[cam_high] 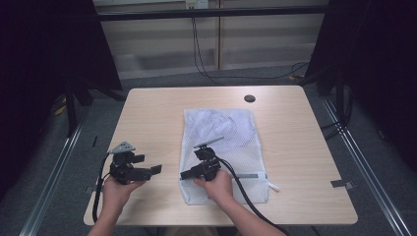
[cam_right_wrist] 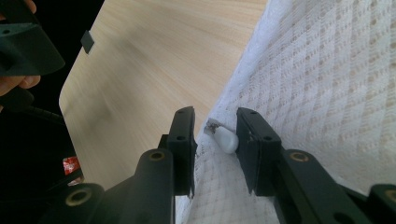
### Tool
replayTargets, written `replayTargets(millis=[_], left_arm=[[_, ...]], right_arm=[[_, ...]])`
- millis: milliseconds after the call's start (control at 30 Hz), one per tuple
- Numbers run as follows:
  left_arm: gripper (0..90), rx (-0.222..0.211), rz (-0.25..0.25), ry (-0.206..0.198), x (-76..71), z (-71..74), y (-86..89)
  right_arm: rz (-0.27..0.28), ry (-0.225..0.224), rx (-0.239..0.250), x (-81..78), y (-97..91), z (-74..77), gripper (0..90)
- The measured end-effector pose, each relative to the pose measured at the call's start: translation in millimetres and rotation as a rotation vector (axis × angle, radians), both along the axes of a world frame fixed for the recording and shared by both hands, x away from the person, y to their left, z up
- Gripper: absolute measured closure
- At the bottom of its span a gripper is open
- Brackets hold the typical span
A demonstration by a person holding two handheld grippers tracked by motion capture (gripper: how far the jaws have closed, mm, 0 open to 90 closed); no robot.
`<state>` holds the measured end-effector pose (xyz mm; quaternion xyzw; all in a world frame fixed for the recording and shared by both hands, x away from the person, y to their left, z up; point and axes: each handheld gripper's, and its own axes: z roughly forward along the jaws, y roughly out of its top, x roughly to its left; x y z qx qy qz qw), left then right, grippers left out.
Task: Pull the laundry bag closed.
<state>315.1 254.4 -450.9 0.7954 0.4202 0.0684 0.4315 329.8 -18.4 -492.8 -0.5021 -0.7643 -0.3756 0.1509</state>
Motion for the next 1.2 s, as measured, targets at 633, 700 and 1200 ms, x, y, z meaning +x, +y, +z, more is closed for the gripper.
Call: replayTargets(millis=[633,700,1200], left_arm=[[9.8,-0.03,-0.006,0.015,0.1,0.0,1.0],[9.8,-0.046,-0.007,0.021,-0.1,0.2,0.1],[9.6,-0.064,-0.053,0.061,-2.0,-2.7,-11.7]], right_arm=[[0.022,-0.003,-0.03,2.5,5.2,-0.3,86.2],[0.016,-0.012,-0.014,3.3,3.0,1.8,86.4],[-0.029,-0.004,0.054,4.8,-15.5,21.2,86.5]])
